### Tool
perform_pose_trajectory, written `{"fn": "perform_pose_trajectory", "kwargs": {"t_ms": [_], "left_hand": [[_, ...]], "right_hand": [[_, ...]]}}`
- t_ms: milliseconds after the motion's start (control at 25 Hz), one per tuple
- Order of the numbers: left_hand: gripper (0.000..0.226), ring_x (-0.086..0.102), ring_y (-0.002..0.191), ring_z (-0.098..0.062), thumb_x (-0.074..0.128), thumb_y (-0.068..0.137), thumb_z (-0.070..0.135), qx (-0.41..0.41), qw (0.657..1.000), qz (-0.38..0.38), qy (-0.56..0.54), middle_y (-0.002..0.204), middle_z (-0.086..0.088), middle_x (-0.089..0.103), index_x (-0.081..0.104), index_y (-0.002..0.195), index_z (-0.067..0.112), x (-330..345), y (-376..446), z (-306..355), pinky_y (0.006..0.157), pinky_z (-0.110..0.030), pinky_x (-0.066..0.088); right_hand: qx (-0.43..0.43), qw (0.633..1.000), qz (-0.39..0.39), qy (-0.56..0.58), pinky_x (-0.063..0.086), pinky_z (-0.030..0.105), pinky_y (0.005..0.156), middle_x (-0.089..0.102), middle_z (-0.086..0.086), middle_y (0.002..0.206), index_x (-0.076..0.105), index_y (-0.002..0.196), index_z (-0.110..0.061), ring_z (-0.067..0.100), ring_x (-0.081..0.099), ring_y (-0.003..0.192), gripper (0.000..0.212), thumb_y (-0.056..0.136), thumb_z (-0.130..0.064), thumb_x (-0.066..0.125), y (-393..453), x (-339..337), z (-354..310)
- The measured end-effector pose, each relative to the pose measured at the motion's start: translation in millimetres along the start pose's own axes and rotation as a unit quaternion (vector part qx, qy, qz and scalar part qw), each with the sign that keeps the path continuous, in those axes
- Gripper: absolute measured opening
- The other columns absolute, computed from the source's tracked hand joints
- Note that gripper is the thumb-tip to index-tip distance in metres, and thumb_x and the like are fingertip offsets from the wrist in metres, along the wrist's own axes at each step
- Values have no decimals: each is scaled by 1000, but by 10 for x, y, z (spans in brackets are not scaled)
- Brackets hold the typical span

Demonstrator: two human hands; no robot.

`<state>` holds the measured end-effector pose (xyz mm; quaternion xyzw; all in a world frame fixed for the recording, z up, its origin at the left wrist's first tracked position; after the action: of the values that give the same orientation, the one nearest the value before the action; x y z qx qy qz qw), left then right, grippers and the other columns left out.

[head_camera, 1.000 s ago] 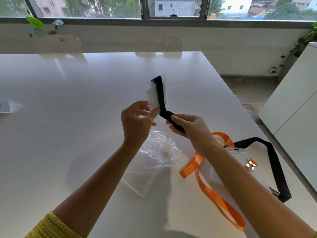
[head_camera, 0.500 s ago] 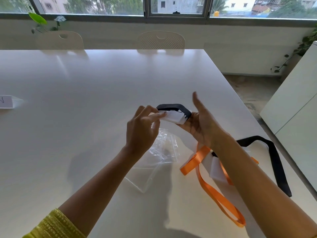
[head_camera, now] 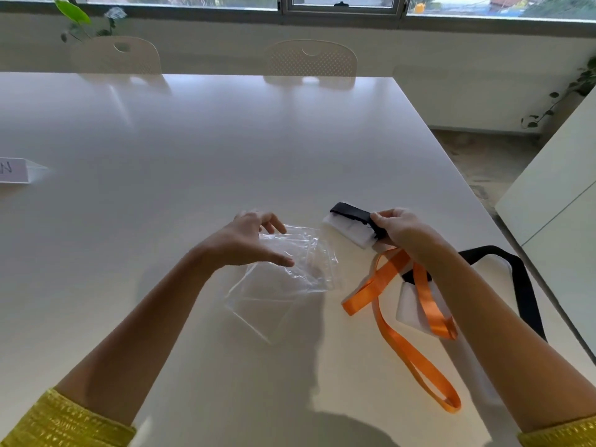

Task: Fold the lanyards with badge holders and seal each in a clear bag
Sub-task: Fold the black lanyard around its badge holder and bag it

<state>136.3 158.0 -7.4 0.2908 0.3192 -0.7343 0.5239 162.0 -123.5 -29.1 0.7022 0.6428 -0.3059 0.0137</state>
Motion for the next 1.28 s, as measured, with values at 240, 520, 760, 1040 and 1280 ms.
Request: {"fn": "perform_pose_trajectory", "kwargs": {"t_ms": [240, 520, 760, 1040, 1280], "left_hand": [[51, 53, 106, -7, 91, 63, 38, 30, 997, -67, 28, 108, 11, 61, 66, 106, 32, 73, -54, -26, 88, -28, 49], [31, 69, 87, -20, 83, 75, 6, 18, 997, -52, -60, 98, -1, 62, 70, 100, 20, 5, -95, 39, 70, -25, 59], [31, 70, 83, -17, 77, 80, -2, 22, 984, -46, -168, 102, -7, 61, 67, 104, 14, -183, -167, 116, 70, -24, 57], [23, 70, 79, -10, 80, 79, 14, 64, 956, 211, -194, 91, -1, 65, 68, 98, 21, -739, -203, 332, 75, -24, 60], [17, 68, 65, -14, 79, 82, 25, 49, 918, 283, -275, 76, -1, 70, 70, 92, 15, -536, -271, 532, 62, -24, 59]], "right_hand": [[-177, 953, 94, -227, 50, 38, 96, 67, 2, 117, 59, 123, -16, 20, 61, 108, 38, 93, -39, 62, -214, -4, -456], [-279, 916, -137, -252, 56, 27, 87, 67, -10, 104, 65, 113, -24, 6, 63, 93, 31, 89, -44, 65, -751, 1096, -623], [-263, 920, -190, -220, 55, 31, 93, 71, -9, 98, 72, 102, -24, 8, 66, 91, 18, 90, -35, 66, -749, 1253, -531], [-200, 959, -201, -5, 53, 24, 75, 75, 0, 91, 78, 97, -22, 10, 65, 81, 14, 87, -28, 70, -598, 938, -708], [-276, 951, -7, 139, 59, 23, 74, 76, -5, 82, 79, 91, -19, 14, 73, 77, 17, 79, -31, 76, -661, 444, -870]]}}
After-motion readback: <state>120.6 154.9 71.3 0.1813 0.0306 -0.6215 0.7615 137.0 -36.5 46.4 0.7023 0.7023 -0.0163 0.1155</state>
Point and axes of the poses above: each hand's wrist, its own y-axis towards the middle knuckle, its own x-axis out of the palm, z = x × y, the point moved 10 cm from there along y, towards the middle knuckle
